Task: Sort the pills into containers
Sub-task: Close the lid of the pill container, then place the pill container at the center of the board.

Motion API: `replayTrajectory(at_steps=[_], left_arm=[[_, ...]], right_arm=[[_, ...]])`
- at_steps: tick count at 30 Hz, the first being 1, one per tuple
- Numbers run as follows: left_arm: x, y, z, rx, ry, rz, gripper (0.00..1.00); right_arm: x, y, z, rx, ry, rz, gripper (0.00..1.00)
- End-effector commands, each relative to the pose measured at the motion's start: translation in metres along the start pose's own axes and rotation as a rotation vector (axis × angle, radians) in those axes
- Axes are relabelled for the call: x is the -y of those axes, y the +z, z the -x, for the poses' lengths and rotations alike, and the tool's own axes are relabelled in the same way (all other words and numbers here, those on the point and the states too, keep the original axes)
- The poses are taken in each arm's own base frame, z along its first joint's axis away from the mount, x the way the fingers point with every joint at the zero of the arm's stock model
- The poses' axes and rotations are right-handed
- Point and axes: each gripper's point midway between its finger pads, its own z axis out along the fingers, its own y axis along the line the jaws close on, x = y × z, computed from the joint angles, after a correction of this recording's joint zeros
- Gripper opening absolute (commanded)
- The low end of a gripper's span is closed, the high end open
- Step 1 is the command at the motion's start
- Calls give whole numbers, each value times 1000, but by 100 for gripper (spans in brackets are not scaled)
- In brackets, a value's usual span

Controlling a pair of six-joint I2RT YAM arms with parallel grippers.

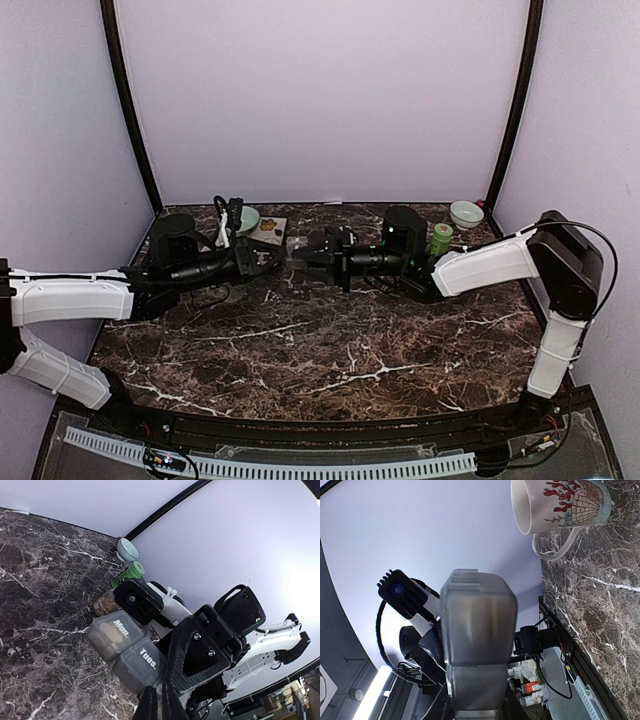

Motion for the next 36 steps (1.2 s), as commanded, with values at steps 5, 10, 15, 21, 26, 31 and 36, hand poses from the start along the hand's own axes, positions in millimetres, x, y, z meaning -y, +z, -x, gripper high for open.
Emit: replayTrajectory(at_steps=[5,10,15,21,26,31,36], left_arm=[[-9,4,-35,-127,-14,-2,3],[-17,-5,-22,-62,14,84,28],[-26,-14,-15,-31,61,164,48],[-36,-15,-23,-66,82,196,48],[-44,-18,-29,-96,111,229,48],[-51,-24,-35,-114,128,257,48],[-57,-31,-41,-123,133,278,48]], right_arm=[[-67,5,-29,-93,-134,226,0],[-26,5,-23,-81,-153,68,1],[56,-4,-15,-103,-205,-234,2],[123,-17,-13,-152,-210,-365,2],[159,-23,-13,-208,-192,-435,3],[196,-31,-14,-254,-172,-527,5],[217,-39,-10,-260,-172,-600,13]])
